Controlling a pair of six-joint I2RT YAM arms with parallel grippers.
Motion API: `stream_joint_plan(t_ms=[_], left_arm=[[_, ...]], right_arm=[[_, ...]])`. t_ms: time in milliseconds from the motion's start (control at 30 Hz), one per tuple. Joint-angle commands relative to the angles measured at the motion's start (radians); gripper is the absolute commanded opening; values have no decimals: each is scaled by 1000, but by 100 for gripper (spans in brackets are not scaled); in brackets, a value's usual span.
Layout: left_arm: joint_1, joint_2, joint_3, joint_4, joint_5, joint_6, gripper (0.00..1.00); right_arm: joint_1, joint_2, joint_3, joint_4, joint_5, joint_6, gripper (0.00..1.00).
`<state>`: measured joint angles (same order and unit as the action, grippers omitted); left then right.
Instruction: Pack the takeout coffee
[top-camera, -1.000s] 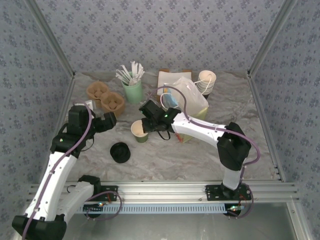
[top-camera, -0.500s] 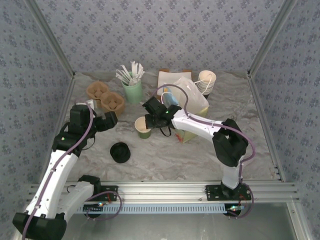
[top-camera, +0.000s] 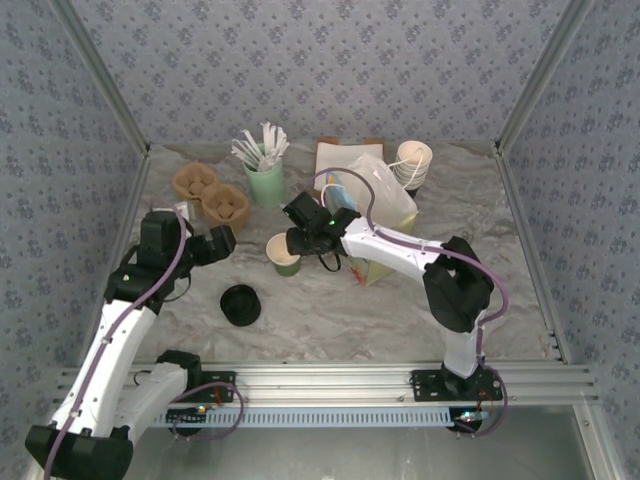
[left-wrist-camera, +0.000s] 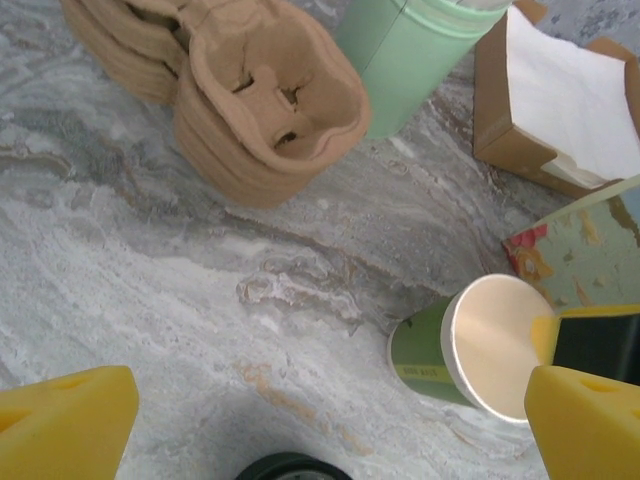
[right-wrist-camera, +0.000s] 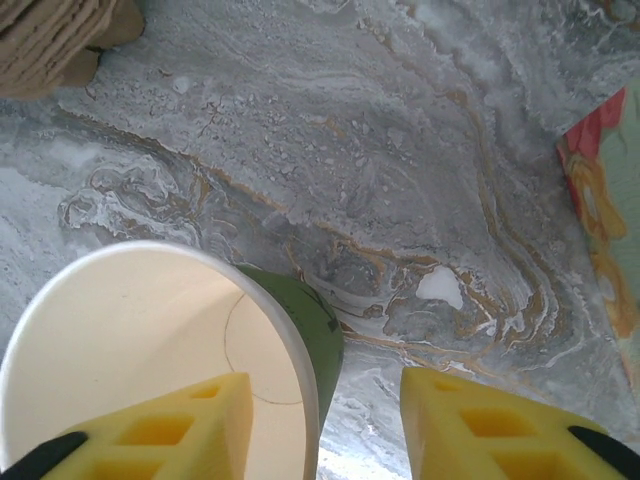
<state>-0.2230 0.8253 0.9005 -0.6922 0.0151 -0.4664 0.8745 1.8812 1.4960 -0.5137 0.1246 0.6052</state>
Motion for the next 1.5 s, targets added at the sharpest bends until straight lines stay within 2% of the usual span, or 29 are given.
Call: stream_joint_plan(t_ms=[0, 133, 300, 400, 533, 600, 667, 1100, 1467], left_arm=[[-3, -26, 23, -98, 15, -40, 99], [-17, -46, -11, -162, 8, -116, 93], [-127, -42, -77, -215, -93, -213, 89], [-164, -28, -118, -229, -122, -266, 88], [-205, -29, -182, -215, -121, -337, 81], [-219, -33, -216, -204, -121, -367, 75], [-227, -35, -245, -191, -112, -387, 69], [-246, -43, -347, -134, -86, -425, 51], [-245, -52, -360, -124, -73, -425, 35]], right_arm=[[-4, -33, 29, -52, 44, -14, 48], [-8, -58, 29, -67, 78, -16, 48], [-23, -78, 14, -83, 123, -15, 48], [-35, -93, 0, -83, 134, -11, 48], [-47, -115, -23, -83, 157, -5, 49], [-51, -120, -30, -107, 166, 0, 49], [-55, -125, -37, -113, 177, 4, 49], [-68, -139, -46, -170, 242, 8, 49], [-56, -230, -37, -145, 131, 16, 49]])
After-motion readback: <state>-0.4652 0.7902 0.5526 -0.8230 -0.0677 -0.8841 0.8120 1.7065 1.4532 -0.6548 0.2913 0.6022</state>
